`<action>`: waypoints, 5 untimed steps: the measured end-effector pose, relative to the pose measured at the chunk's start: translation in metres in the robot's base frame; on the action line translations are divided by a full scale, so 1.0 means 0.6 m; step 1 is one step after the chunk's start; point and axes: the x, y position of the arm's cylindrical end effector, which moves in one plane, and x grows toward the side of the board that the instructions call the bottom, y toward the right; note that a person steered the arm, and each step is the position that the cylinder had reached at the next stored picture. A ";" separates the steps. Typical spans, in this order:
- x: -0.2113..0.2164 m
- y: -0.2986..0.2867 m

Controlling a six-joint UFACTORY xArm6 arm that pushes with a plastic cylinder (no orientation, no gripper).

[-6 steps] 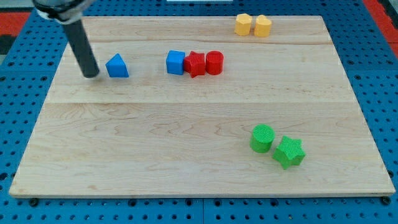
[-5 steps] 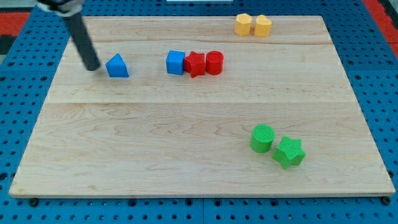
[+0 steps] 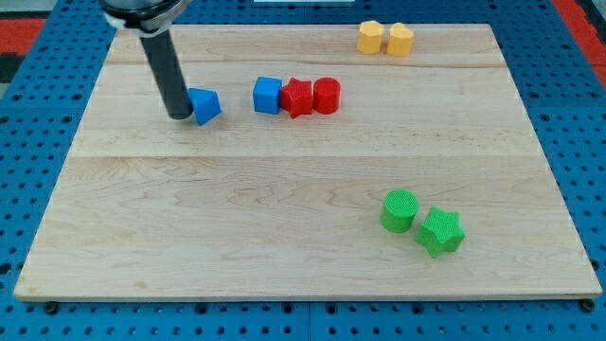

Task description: Push the blue triangle into the left side of the blue cube

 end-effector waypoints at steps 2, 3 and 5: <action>-0.005 0.060; -0.038 0.048; -0.046 0.083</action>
